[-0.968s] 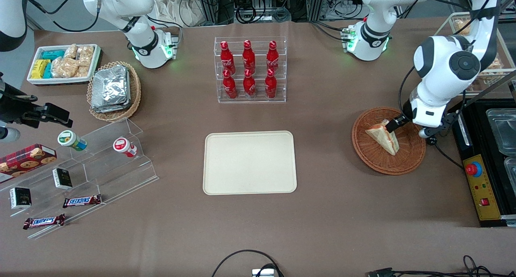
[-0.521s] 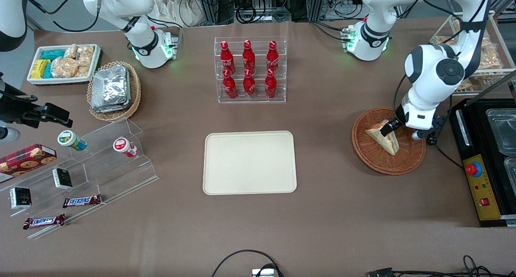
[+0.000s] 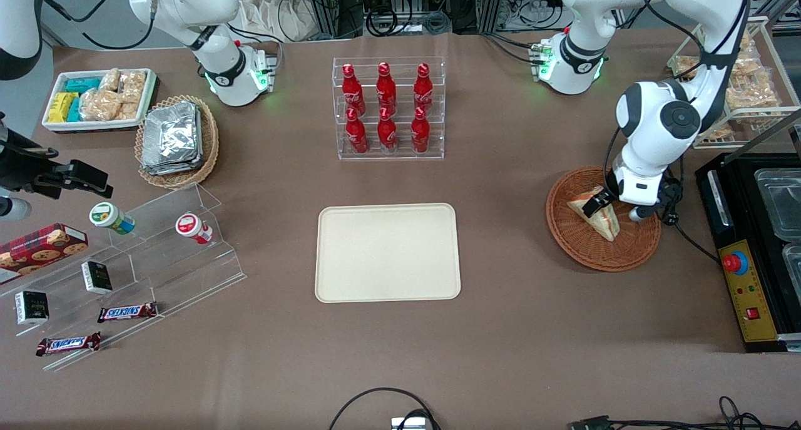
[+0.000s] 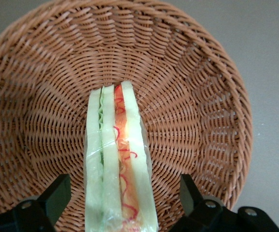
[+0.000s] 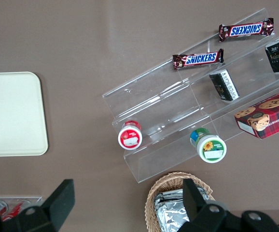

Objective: Place sandwich from basket to tray
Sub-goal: 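Close the left gripper on the sandwich's upright edge, then lift the sandwich up out of the basket with the left gripper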

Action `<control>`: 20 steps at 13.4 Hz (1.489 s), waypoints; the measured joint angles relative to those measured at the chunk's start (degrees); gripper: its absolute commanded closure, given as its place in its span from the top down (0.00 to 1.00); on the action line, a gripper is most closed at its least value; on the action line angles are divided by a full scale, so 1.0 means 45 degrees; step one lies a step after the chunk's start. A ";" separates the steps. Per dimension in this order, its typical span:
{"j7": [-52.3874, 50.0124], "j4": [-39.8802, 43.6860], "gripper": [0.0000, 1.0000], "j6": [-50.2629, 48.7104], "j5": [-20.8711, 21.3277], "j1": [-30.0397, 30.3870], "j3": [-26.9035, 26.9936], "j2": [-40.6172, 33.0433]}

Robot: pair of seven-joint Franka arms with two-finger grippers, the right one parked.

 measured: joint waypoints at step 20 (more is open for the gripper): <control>0.3817 -0.0084 0.25 -0.1421 0.0133 -0.0445 -0.0028 -0.1339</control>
